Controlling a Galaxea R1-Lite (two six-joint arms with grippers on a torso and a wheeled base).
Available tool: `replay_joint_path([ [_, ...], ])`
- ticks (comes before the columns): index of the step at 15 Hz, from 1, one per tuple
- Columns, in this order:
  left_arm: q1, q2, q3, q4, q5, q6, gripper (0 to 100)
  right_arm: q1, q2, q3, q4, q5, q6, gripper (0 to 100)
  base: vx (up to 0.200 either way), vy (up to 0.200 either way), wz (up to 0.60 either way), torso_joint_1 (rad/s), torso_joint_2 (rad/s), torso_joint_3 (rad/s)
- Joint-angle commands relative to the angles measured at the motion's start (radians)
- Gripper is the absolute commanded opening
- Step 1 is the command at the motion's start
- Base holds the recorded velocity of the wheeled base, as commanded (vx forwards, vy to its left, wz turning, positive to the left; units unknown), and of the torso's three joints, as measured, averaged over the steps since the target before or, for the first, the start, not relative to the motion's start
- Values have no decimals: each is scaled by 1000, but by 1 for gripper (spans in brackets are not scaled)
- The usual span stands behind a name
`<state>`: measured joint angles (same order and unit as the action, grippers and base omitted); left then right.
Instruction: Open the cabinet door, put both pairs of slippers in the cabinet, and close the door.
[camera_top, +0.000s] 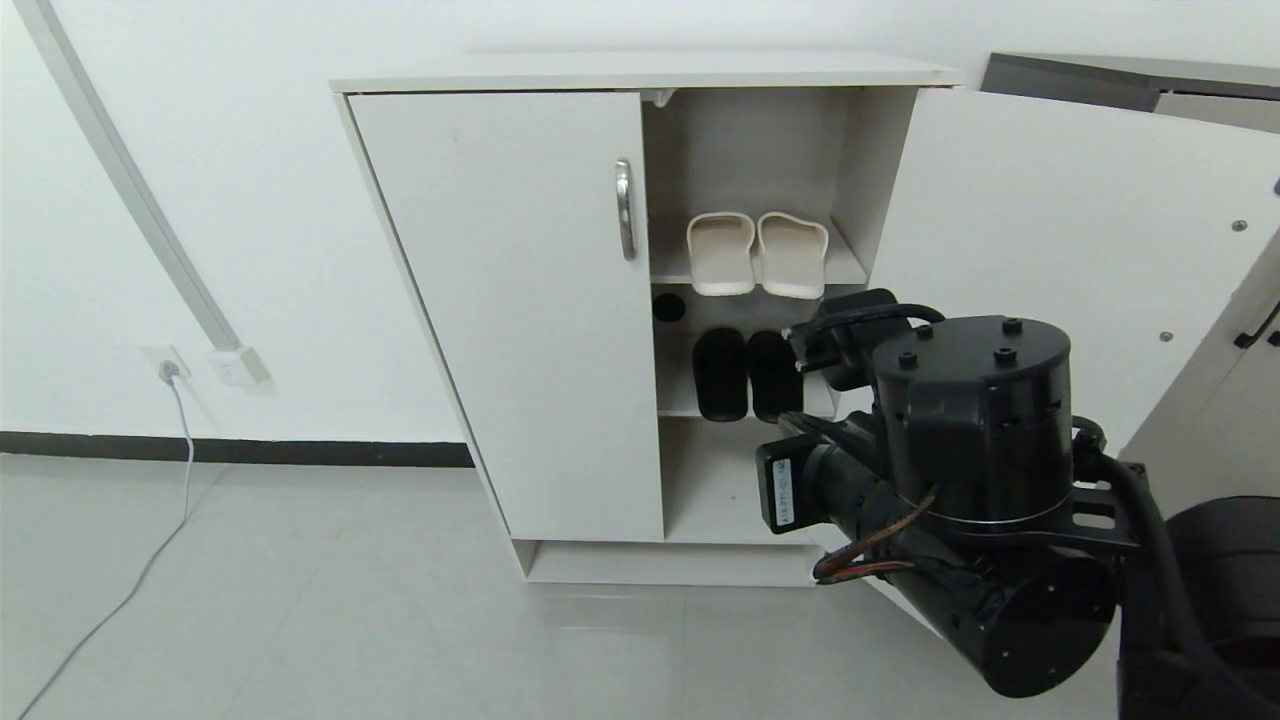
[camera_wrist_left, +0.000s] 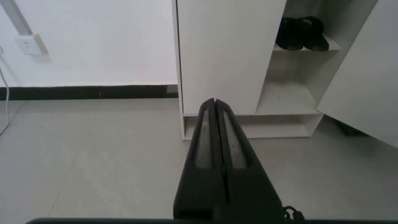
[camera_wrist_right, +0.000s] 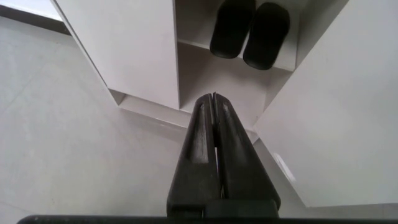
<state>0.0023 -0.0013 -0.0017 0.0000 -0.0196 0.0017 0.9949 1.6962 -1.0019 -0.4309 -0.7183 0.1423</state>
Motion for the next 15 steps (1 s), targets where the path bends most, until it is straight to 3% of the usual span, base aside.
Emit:
replay_joint_path([
  [1, 1, 1, 0, 0, 0, 0, 0, -1, 3, 0, 0, 0, 0, 0, 0, 0, 0, 0, 0, 0],
  [4, 1, 1, 0, 0, 0, 0, 0, -9, 5, -1, 0, 0, 0, 0, 0, 0, 0, 1, -59, -63],
  [7, 1, 1, 0, 0, 0, 0, 0, -38, 13, 3, 0, 3, 5, 0, 0, 0, 0, 19, -198, -330],
  [15, 1, 1, 0, 0, 0, 0, 0, -58, 30, 3, -11, 2, 5, 0, 0, 0, 0, 93, -498, -352],
])
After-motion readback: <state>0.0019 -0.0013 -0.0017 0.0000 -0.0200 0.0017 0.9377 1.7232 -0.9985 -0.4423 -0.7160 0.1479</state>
